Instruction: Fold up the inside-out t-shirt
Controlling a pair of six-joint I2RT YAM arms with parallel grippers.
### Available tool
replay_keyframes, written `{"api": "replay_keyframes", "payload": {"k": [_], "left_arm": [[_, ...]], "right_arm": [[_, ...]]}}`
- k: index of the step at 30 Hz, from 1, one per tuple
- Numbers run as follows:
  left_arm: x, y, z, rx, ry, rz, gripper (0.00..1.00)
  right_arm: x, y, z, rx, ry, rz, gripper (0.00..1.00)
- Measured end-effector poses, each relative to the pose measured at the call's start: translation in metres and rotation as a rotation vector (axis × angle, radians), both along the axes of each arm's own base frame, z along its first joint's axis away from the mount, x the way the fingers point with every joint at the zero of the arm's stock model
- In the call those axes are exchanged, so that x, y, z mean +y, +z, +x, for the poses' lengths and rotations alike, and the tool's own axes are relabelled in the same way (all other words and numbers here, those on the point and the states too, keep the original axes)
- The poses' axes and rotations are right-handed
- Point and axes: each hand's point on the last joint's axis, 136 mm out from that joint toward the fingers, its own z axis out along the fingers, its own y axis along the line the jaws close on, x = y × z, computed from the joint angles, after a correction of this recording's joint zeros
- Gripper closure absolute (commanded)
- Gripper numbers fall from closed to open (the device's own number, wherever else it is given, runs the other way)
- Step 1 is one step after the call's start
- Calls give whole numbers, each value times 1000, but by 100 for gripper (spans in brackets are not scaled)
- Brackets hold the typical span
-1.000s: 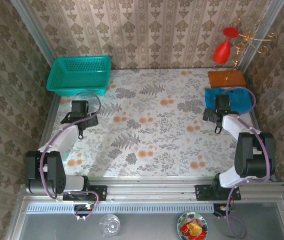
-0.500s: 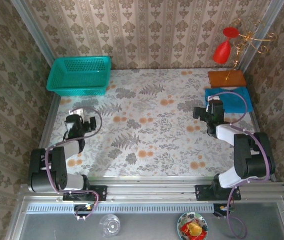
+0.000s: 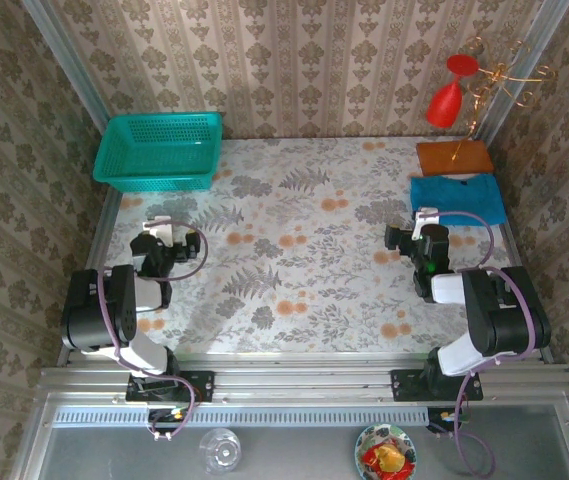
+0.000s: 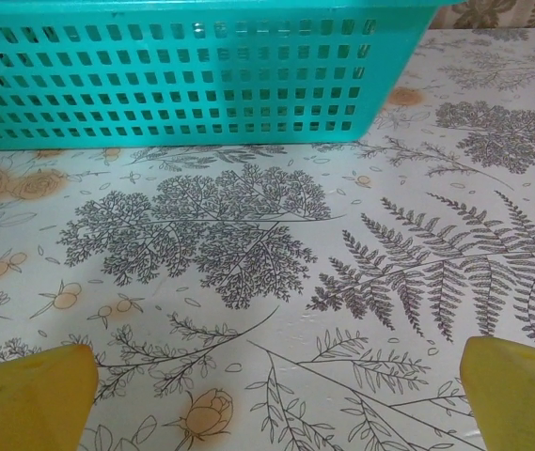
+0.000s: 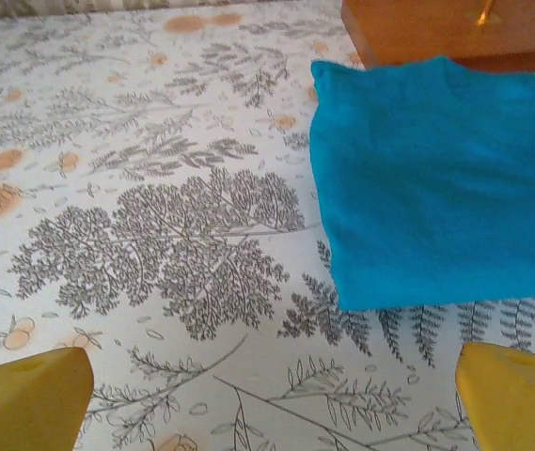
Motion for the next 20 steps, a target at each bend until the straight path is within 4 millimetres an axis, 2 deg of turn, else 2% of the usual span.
{"api": "replay_keyframes", "payload": {"k": [9,20], "left_arm": [[-21,4,5,-15,-33,84,0],[-13,6,6,-22,30,130,0]], "right_arm": [[1,3,1,-13,7,-4,0],[1,4,3,-15,7,-4,0]]}}
